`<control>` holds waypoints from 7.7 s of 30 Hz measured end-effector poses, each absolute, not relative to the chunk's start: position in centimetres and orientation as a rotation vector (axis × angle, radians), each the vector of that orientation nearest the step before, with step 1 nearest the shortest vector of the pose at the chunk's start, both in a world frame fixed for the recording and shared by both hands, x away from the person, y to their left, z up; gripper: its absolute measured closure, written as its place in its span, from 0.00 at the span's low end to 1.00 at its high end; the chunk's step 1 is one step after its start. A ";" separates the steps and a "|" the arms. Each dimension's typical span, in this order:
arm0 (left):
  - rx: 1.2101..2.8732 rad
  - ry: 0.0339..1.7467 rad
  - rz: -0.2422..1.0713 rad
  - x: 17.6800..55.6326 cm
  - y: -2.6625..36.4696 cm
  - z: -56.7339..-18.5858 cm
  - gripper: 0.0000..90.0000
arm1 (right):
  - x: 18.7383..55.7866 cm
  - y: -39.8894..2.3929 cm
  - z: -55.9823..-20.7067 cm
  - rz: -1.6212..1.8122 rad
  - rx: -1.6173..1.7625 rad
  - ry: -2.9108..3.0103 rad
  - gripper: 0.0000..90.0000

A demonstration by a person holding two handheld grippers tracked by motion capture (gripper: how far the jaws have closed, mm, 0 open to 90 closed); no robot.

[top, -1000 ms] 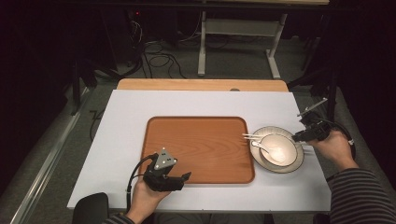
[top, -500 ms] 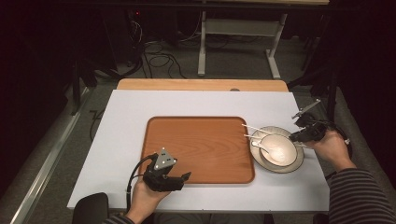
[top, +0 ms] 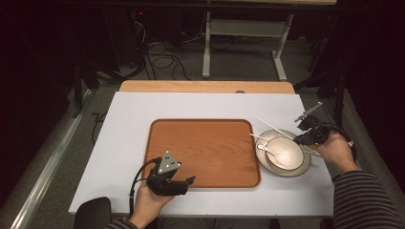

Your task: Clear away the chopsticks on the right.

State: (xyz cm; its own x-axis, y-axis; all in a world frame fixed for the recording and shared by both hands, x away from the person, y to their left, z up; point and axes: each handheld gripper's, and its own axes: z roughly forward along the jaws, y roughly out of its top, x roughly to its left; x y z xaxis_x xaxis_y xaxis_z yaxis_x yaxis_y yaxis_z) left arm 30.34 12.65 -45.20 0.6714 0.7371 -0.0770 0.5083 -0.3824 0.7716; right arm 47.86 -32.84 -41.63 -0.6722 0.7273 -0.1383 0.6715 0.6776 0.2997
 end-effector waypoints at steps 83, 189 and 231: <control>2.047 0.915 0.349 30.8 12.6 -44.5 0.36 | 38.5 -16.4 -44.8 0.600 1.005 2.657 0.95; 2.062 0.921 0.349 30.8 12.3 -44.8 0.36 | 41.4 -32.4 -36.7 0.728 1.166 2.404 0.82; 2.060 0.926 0.349 30.8 12.4 -44.8 0.36 | 44.2 -33.9 -42.2 0.368 1.282 2.539 0.87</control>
